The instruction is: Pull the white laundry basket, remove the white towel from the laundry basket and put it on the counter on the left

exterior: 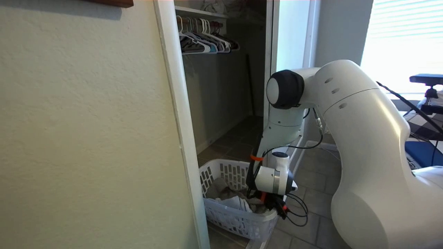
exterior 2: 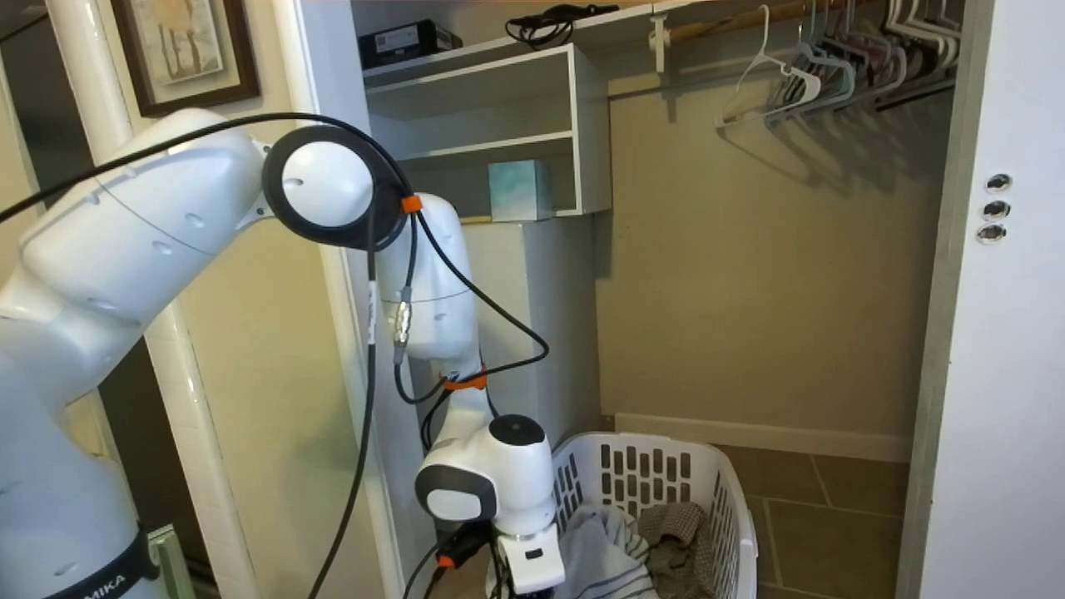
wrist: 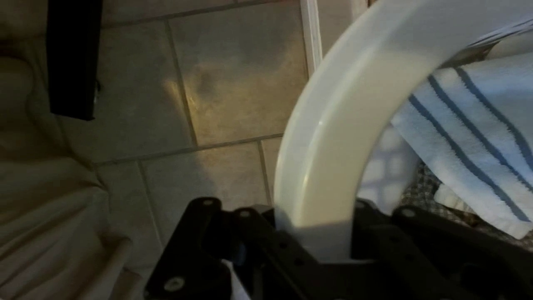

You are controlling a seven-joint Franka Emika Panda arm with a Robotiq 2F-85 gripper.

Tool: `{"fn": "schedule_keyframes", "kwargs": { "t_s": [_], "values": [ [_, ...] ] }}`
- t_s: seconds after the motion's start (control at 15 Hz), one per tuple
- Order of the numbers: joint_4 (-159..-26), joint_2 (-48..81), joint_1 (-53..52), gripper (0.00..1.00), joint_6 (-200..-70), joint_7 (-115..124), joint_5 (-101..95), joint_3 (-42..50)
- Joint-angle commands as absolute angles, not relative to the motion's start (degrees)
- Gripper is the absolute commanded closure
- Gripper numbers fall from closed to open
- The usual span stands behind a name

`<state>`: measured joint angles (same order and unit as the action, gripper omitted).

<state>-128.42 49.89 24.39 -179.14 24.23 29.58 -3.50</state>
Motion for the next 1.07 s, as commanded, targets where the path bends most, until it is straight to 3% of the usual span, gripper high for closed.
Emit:
{"fn": "schedule_keyframes", "kwargs": {
  "t_s": [0.0,0.87,0.93,1.0],
  "values": [
    [-132.2,49.5,29.6,0.99,-187.6,22.6,30.7,-7.8],
    [-129.4,59.6,47.1,0.99,-203.6,28.9,16.5,-20.2],
    [-129.5,59.3,46.7,0.79,-201.9,29.0,16.6,-19.7],
    [-129.8,59.0,46.4,0.7,-200.8,28.8,16.7,-19.2]
  ]
}}
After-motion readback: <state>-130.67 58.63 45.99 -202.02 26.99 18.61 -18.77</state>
